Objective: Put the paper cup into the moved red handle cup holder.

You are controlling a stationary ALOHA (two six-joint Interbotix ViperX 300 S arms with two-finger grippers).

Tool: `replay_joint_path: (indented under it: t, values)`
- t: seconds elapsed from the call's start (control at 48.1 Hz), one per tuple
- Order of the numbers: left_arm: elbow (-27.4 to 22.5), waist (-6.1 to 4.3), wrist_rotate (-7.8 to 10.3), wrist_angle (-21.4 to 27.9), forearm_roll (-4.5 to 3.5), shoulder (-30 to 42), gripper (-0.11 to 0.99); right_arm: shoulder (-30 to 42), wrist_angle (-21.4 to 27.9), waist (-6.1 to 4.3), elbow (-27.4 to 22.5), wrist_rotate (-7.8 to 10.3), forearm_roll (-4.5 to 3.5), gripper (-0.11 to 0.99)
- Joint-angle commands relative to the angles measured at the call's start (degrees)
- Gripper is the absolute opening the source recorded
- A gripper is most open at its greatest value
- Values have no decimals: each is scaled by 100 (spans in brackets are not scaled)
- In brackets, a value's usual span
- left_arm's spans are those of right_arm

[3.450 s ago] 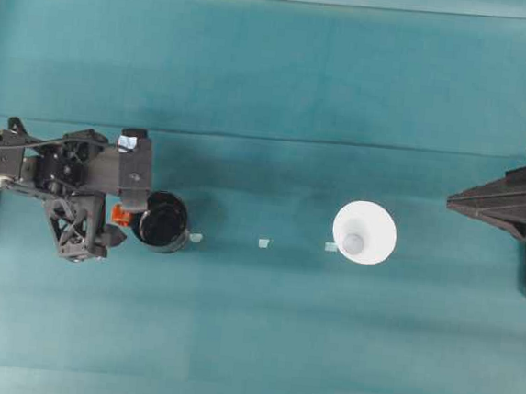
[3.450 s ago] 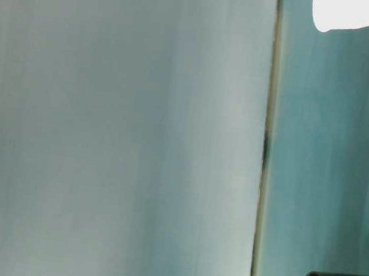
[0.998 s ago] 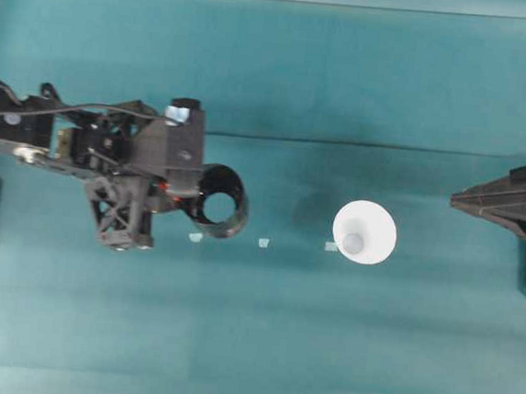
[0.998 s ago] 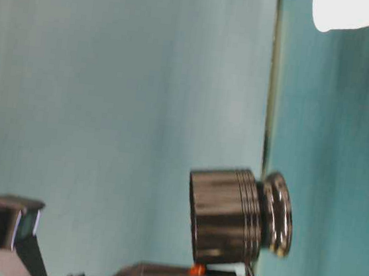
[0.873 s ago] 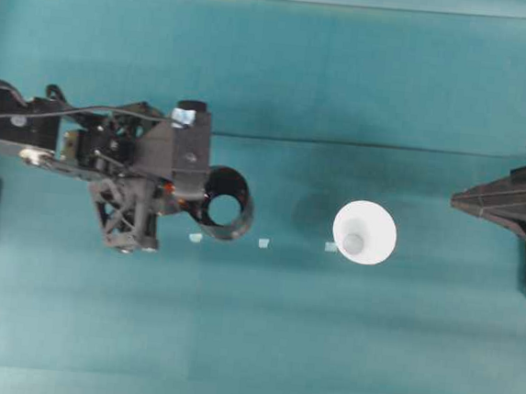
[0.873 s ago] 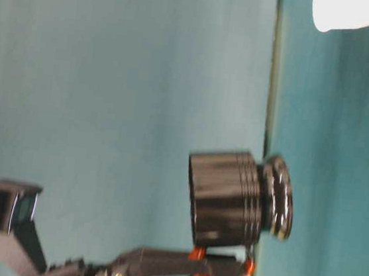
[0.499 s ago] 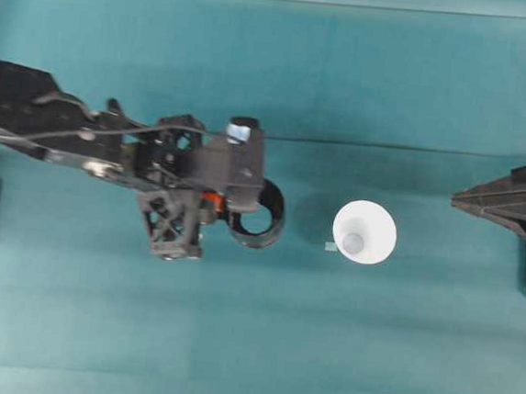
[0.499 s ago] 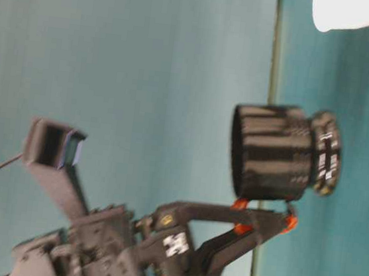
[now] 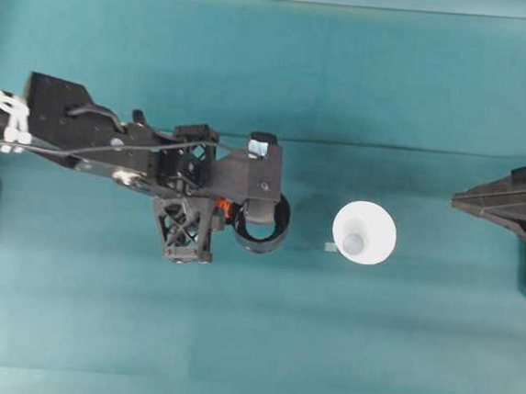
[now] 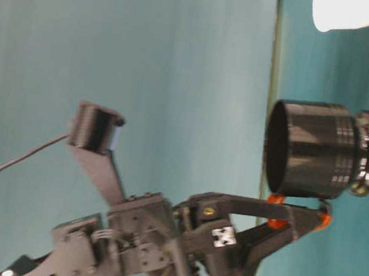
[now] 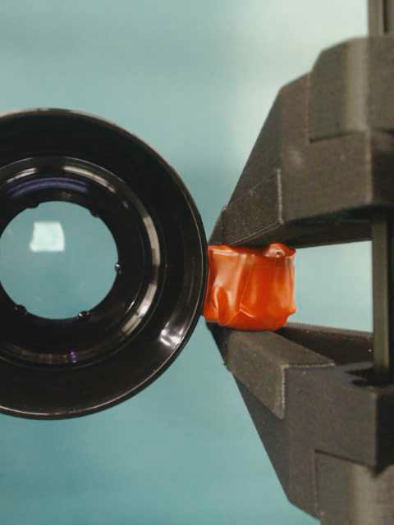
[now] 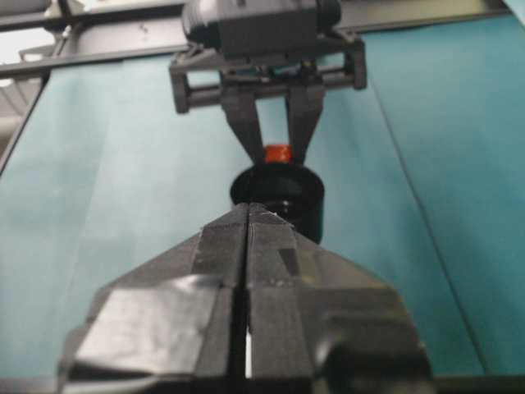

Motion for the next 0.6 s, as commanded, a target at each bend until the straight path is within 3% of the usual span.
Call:
replay_joint_path:
  t: [0.0, 0.582]
  values:
    - [-70, 0, 9, -158, 9, 79, 28, 53, -26, -9, -141, 53, 9, -11]
    - [26, 0, 18, -439, 18, 387, 28, 44, 62, -9, -141, 53, 9, -11]
